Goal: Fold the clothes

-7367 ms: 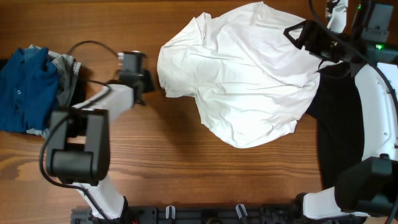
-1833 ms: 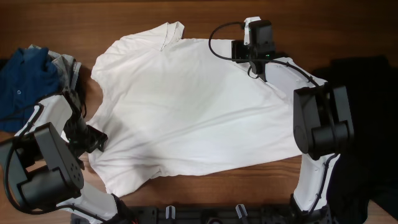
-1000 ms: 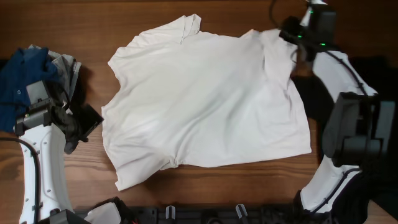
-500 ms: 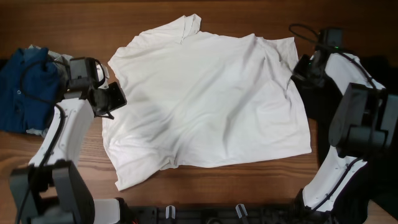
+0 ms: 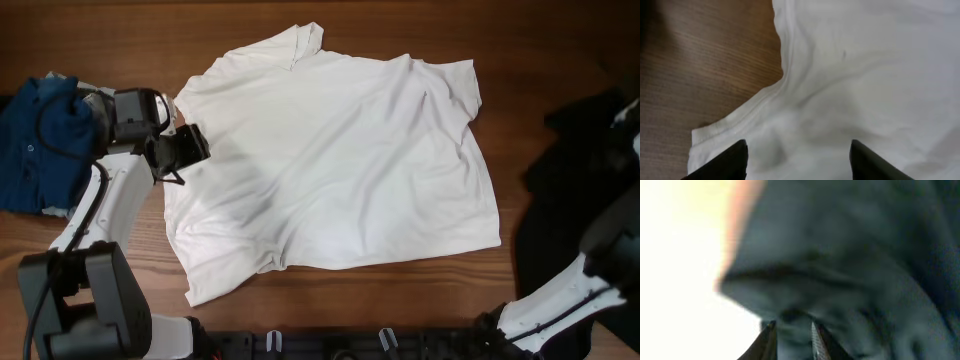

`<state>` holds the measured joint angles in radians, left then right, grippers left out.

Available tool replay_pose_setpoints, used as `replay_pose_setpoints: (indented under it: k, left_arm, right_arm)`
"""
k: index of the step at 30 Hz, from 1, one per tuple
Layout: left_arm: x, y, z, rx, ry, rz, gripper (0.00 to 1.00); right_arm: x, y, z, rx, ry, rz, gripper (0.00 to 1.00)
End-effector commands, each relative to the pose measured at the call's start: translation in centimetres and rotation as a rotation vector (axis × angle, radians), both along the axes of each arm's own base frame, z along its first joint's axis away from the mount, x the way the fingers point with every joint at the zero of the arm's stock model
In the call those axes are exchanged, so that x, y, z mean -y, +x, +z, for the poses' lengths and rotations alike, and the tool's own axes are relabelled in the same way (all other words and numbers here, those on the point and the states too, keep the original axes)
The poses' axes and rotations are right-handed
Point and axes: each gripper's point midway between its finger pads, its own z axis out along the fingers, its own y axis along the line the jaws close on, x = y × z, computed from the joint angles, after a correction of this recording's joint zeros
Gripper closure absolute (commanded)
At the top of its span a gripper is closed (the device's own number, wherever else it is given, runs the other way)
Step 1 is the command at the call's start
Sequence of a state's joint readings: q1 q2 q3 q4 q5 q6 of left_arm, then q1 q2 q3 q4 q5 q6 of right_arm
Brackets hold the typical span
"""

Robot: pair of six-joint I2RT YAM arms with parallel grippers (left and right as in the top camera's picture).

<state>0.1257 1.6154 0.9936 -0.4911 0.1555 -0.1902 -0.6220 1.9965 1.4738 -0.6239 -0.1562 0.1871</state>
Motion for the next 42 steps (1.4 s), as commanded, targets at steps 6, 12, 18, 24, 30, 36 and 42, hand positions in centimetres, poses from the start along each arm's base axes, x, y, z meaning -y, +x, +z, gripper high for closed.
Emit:
replay_pose_setpoints:
  k: [6, 12, 18, 24, 30, 36, 42]
  left_arm:
    - [0.5, 2.3, -6.5, -0.035, -0.009, -0.069, 0.85]
    - [-7.6, -1.7, -8.8, -0.227, 0.333, 0.268, 0.96]
    - [-12.6, -5.0, -9.4, -0.291, 0.184, 0.591, 0.96]
    - [-11.8, -5.0, -9.5, -0.301, 0.123, 0.620, 0.96]
    - [-11.7, -5.0, -9.5, -0.302, 0.117, 0.618, 0.96]
    - [-11.8, -4.9, -9.5, -0.301, 0.137, 0.572, 0.93]
    - [-9.4, -1.7, -7.0, -0.207, 0.008, 0.395, 0.66]
  right_arm:
    - [-18.6, 6.5, 11.0, 0.320, 0.151, 0.554, 0.64]
    - [-22.6, 5.3, 9.8, 0.229, 0.228, 0.573, 0.64]
    - [-21.8, 0.2, 2.0, -0.064, 0.151, 0.481, 0.55]
    - [-24.5, -4.8, -4.2, -0.164, 0.263, 0.543, 0.50]
    - [-24.4, -7.6, -7.6, -0.250, 0.234, 0.449, 0.94]
    - [-17.6, -11.8, -5.8, -0.483, 0.033, 0.091, 0.96]
    - [-22.4, 1.4, 4.9, 0.174, 0.179, 0.445, 0.57]
